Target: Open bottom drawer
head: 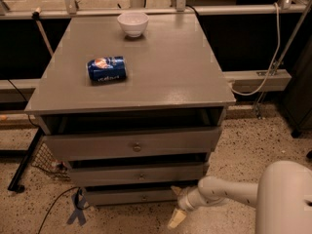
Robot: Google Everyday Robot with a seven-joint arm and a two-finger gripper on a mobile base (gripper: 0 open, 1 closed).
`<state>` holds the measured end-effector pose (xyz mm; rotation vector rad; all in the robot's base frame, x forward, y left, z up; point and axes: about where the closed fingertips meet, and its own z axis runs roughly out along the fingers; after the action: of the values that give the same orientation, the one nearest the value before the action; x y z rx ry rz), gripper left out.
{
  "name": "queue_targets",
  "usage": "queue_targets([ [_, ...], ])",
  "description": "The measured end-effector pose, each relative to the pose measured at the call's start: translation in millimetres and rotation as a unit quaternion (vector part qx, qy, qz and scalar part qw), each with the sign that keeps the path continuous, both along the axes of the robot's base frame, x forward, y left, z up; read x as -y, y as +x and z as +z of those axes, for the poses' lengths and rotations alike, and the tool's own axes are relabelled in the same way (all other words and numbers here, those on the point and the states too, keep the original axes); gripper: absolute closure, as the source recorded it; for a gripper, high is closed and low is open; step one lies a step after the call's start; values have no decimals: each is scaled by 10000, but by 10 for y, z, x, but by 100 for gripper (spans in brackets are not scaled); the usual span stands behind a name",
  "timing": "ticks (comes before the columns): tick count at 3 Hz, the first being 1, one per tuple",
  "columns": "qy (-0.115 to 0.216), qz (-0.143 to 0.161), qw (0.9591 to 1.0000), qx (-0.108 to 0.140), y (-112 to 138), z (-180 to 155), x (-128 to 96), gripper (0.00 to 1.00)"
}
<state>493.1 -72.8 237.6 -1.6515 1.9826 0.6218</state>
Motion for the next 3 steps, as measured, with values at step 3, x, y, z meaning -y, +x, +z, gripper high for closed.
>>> queue_targets([
  [3, -6, 18, 9997, 225, 159, -158, 53, 0],
])
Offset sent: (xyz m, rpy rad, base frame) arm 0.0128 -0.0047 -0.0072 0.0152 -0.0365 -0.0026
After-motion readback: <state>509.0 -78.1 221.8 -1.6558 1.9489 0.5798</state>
